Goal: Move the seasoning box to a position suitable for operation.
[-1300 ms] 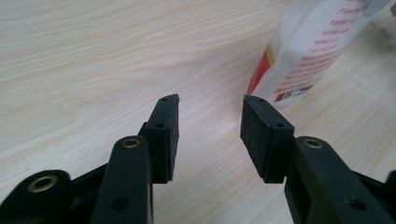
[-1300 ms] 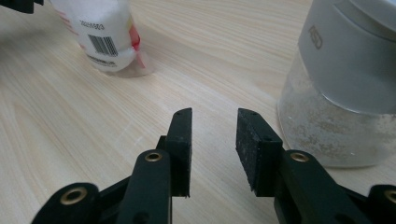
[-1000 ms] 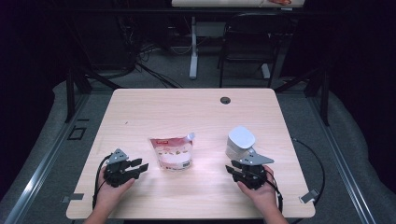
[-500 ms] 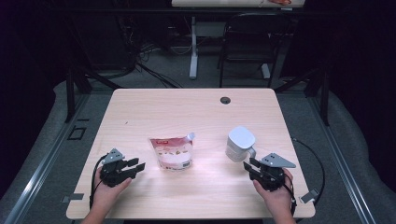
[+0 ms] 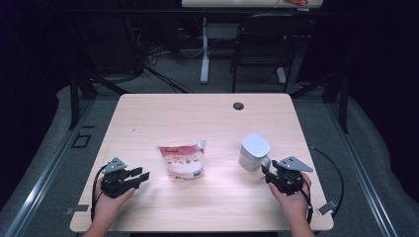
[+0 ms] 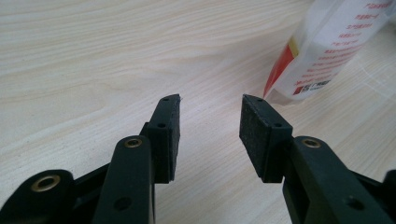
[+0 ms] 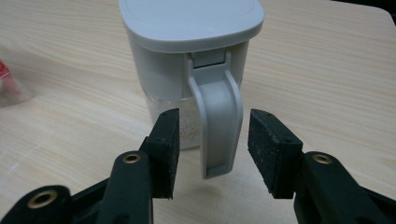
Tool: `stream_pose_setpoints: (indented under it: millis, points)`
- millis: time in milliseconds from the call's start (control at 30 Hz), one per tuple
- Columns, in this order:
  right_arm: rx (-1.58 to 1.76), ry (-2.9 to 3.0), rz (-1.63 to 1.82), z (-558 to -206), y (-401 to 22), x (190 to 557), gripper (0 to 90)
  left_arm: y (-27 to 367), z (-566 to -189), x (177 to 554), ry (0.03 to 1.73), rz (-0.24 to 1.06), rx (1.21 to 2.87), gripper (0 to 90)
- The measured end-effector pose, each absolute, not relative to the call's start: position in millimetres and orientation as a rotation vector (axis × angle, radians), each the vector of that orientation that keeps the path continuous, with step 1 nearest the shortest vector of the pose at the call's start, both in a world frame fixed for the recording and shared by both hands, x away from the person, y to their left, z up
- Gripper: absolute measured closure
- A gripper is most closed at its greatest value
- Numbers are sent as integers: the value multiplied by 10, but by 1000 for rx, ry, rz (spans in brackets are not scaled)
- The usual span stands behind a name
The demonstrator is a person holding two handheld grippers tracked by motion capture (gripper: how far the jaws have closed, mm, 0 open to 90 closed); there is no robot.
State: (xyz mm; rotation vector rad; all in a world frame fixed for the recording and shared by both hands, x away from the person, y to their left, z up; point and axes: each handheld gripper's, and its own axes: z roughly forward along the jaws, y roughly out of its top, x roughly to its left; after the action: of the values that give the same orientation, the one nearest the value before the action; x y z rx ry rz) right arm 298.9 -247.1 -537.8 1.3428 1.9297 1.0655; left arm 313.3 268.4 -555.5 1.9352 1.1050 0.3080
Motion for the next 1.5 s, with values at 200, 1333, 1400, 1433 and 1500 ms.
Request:
stream_pose_setpoints:
  millis: [200,1333,1400,1433,1500]
  points:
    - [1345,1942,1042,-5418,-2440,3117,583,2686,-5562,3126,1107,306,1942,583]
    - [1140,2181,1067,-5379,-2190,2894,690,2680,-5550,3136,1089,300,1948,591]
    - [1130,2198,1064,-5373,-2172,2873,690,2679,-5548,3134,1089,300,1949,592]
    - [1107,2220,1065,-5365,-2131,2831,691,2678,-5548,3133,1090,301,1948,591]
    - [1086,2236,1078,-5366,-2088,2792,690,2678,-5546,3131,1089,301,1949,592]
